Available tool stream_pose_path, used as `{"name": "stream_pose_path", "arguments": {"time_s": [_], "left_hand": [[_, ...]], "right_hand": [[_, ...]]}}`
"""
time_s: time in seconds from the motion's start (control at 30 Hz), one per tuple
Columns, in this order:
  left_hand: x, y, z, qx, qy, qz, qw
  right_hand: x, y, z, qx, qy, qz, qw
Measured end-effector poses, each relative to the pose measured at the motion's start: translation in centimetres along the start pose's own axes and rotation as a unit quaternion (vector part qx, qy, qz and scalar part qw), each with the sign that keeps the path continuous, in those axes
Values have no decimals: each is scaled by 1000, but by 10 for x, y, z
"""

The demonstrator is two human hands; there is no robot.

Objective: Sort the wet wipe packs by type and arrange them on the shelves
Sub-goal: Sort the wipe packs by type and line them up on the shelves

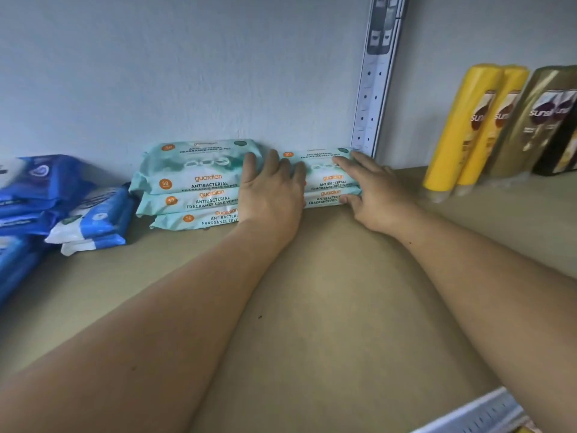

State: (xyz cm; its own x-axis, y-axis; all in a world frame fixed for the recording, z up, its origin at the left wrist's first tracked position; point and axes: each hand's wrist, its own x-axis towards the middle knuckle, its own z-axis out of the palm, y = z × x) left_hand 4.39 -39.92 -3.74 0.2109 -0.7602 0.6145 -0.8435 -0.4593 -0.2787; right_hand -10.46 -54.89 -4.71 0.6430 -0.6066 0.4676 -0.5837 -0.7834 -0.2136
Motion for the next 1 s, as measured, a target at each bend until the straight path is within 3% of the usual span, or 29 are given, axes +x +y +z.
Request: {"name": "stream_pose_path", "arguments": {"time_s": [0.2, 0.4, 0.6, 0.77, 1.0], "left_hand": [[2, -4, 5, -21, 13, 9, 1000], [-3, -6, 1, -57, 35, 22, 998], [-40, -22, -37, -191, 96, 57, 975], [-90, -39, -88, -307, 59, 19, 950], [-201, -30, -185, -396, -38, -49, 916]], "right_hand": [[7, 6, 5, 13, 1, -1, 1000], [-19, -16, -13, -46, 47, 62, 996], [-78, -49, -30, 25, 137, -10, 990], [-148, -91, -58, 93, 92, -34, 991], [-265, -154, -110, 114, 106, -11, 988]]}}
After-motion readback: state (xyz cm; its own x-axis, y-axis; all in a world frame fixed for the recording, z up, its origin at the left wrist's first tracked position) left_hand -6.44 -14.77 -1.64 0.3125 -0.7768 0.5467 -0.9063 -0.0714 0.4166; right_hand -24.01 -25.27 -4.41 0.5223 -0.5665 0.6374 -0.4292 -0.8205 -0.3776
